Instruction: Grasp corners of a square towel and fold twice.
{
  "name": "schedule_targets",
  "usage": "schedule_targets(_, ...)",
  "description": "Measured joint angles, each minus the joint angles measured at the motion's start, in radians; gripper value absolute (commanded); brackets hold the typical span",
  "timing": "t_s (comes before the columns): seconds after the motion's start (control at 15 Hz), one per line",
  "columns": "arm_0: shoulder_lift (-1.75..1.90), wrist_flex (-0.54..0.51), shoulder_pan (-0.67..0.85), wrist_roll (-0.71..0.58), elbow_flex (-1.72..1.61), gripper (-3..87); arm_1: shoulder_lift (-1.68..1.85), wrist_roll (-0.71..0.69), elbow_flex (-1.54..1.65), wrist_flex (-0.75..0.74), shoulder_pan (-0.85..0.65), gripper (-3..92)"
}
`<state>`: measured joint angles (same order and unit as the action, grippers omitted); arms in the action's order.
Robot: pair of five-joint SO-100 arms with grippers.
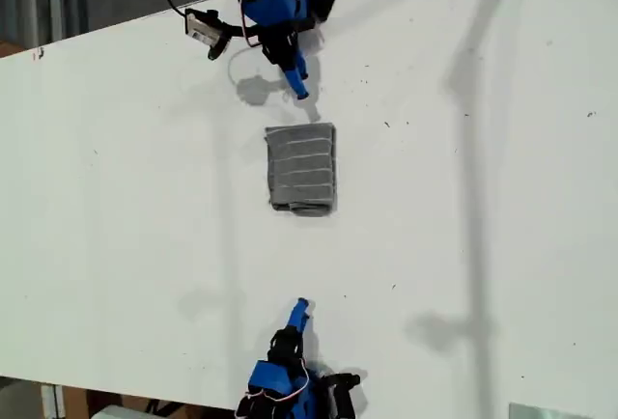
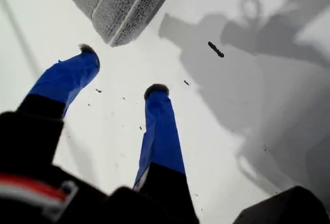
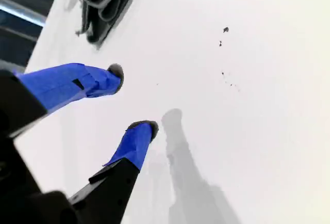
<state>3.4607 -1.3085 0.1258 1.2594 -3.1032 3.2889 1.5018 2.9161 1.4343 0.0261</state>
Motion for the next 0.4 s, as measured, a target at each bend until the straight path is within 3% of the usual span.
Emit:
schedule_targets(0.13, 0.0, 0.002, 0.005, -0.16, -0.005, 17.1, 0.0, 0.0, 0.0, 0.0, 0.003, 22.4)
schedule_targets(0.4, 0.0, 0.002, 0.002, -0.193, -0.008, 15.9, 0.0, 0.0, 0.0, 0.0, 0.003, 22.2)
